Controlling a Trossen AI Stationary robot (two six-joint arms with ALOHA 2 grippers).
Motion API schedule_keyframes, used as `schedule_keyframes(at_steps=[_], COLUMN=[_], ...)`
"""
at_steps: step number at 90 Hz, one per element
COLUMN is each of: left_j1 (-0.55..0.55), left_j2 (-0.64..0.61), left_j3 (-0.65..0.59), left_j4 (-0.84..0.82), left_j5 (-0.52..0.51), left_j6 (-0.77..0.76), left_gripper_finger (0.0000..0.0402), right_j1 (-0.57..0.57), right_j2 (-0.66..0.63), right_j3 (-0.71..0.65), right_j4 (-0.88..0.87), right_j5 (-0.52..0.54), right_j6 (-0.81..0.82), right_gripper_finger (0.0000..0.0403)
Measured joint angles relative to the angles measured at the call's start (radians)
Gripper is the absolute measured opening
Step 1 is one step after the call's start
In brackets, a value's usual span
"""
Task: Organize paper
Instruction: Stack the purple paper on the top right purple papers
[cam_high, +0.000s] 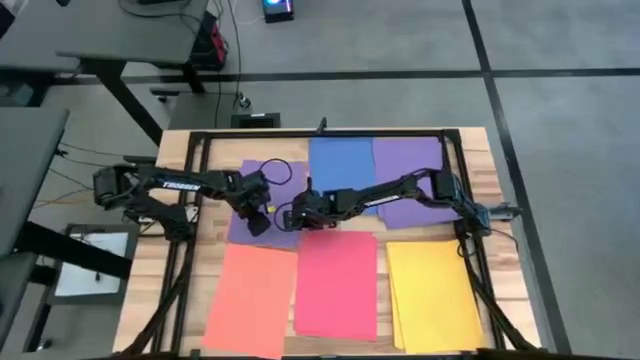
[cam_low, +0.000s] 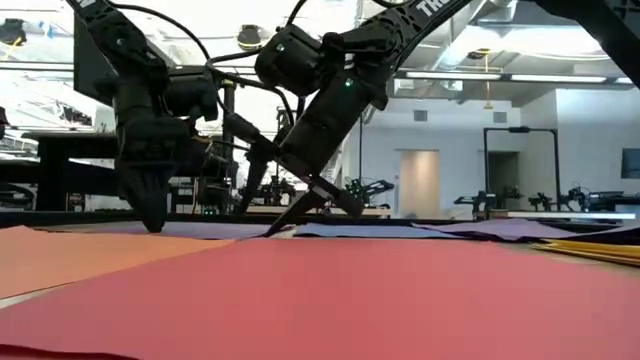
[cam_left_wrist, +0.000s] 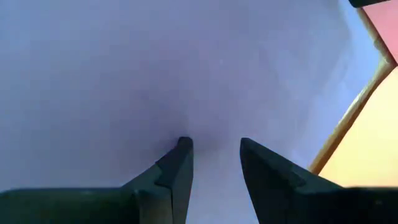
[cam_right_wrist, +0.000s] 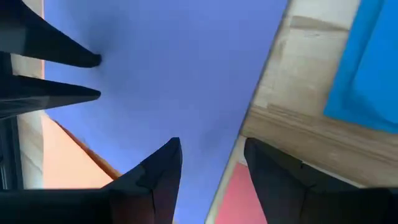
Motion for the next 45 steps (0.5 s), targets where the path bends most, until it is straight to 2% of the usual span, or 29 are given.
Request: schedule_keyframes(at_steps=[23, 45], left_j1=[0.000, 0.000], left_j2=[0.000, 0.000], left_j3=[0.000, 0.000], left_j4=[0.000, -0.001], left_j5=[0.000, 0.000], left_j6=[0.000, 0.001], left_gripper_finger=[0.0118, 0.0118], right_j1=[0.004, -0.005], right_j2=[0.002, 0.002], right_j3=[-0.002, -0.001], right_j4=[0.119, 0.018], right_j5=[0.000, -0.003], right_j6=[0.000, -0.010], right_gripper_finger=[0.0171, 0.0169])
